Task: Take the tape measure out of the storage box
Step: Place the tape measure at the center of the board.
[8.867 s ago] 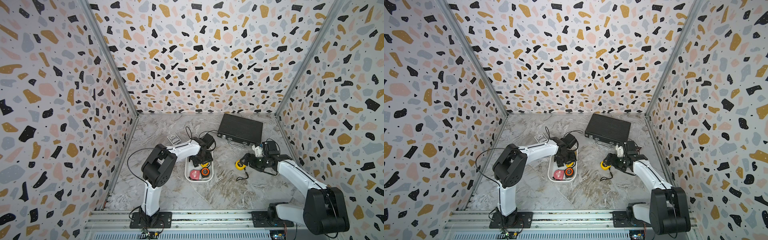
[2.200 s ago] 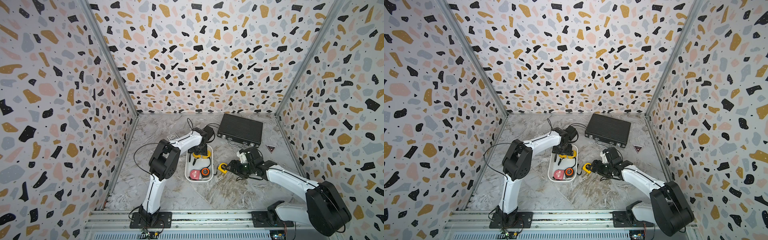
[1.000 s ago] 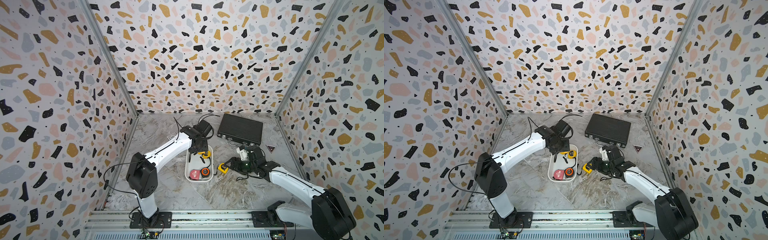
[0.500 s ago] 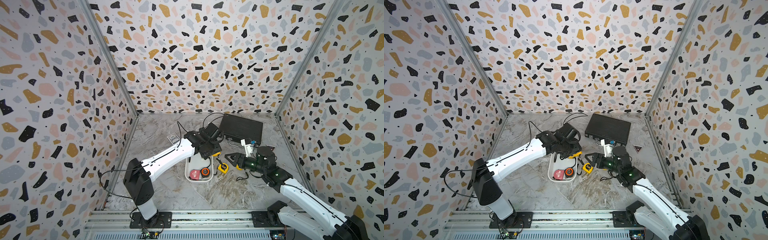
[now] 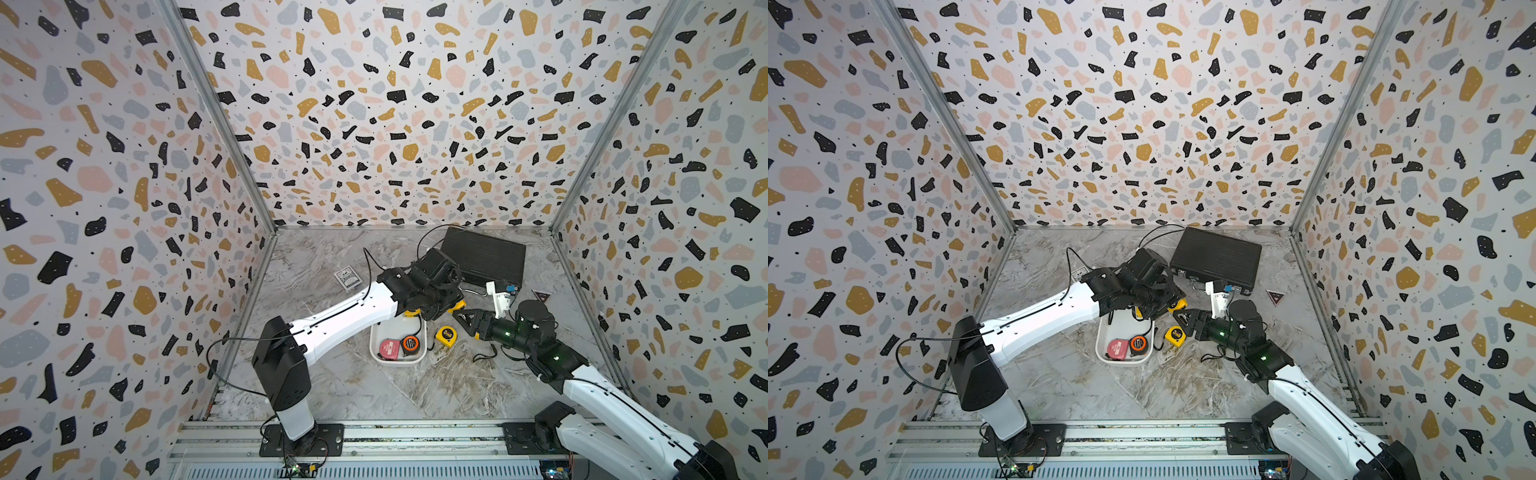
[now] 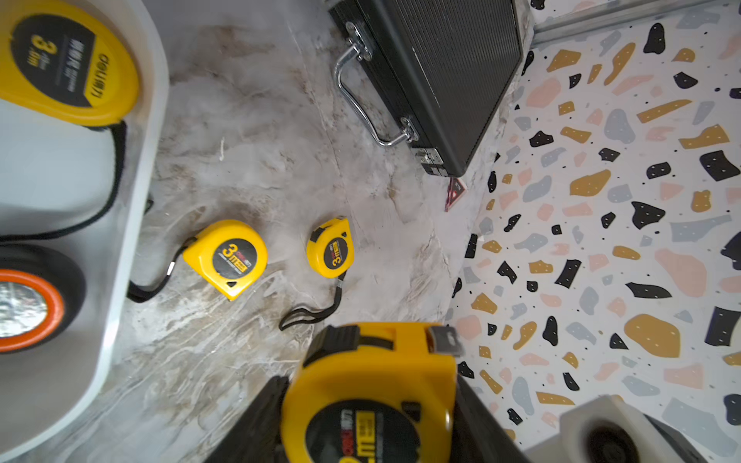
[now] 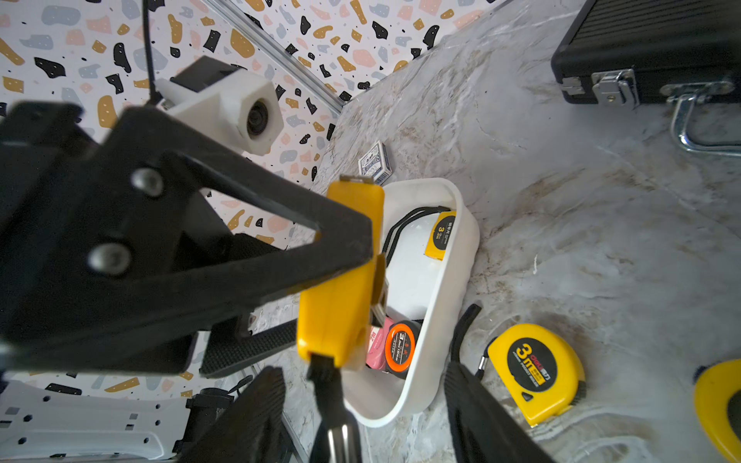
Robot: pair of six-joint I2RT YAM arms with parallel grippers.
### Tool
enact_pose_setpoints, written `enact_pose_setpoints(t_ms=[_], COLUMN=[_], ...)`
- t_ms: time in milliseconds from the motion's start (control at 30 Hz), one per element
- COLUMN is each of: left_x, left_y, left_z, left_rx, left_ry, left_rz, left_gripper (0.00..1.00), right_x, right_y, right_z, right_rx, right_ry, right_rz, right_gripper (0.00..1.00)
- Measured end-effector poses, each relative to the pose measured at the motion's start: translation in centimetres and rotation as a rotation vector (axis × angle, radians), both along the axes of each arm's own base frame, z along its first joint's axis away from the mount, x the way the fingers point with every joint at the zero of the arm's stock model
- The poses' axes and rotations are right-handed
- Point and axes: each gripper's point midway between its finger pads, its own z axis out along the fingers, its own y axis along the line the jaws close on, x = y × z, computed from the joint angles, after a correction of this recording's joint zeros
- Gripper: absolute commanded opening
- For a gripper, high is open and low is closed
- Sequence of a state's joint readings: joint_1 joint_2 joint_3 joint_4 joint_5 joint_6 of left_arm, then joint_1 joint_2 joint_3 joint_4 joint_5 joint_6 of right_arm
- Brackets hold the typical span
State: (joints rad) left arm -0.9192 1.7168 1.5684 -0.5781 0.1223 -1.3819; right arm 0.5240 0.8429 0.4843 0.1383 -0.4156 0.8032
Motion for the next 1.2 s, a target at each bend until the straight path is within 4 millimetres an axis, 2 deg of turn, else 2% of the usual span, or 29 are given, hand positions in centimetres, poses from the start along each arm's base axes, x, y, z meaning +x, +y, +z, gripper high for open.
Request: enact_pose_setpoints(t_ms=[333,500,733,767,833,933,967,1067,1200], left_x=[-1.3,-1.8,-1.7,-1.7,-1.7,-1.7,-1.7,-1.4,-0.3], left_y=[-0.9,-1.0,-1.2,-1.2,-1.2,-1.2,-1.1,-0.2,2.3], left_z=[-0.9,-1.7,-1.5,-1.5,-1.5,-1.6,-1.6,-1.9,-3.1], left_rx=[-0.033,-0.033,-0.049,-0.049,-0.049,-0.042,-0.036,0.004,0.101], left_ry=[0.054,0.083,0.089,0.09,0.089,0.074,0.065,0.046,0.023], left_rz=[-0.005,-0.004,0.006,0.006,0.006,-0.013,-0.021,-0.046,-0.058], left_gripper=[0.0,0.0,0.0,0.13,0.58,0.97,1.0,1.0,1.0], right_x=[0.6,0.8,0.9,0.9,0.8,0.6,0.4,-0.5,-2.2], right_y=[-0.4,-0.4,-0.4,-0.4,-0.4,-0.5,-0.6,-0.8,-0.9], right_z=[-0.4,-0.2,-0.1,-0.1,-0.1,-0.4,-0.7,-2.3,-5.3], right_rx=[0.0,0.004,0.01,0.01,0.01,0.009,0.007,-0.003,-0.009], right_ry=[-0.02,-0.032,-0.039,-0.039,-0.038,-0.023,-0.012,0.036,0.139], right_rz=[-0.041,-0.047,-0.051,-0.051,-0.052,-0.054,-0.054,-0.044,-0.007], right_gripper=[0.58,0.39,0.16,0.15,0.14,0.14,0.14,0.15,0.15])
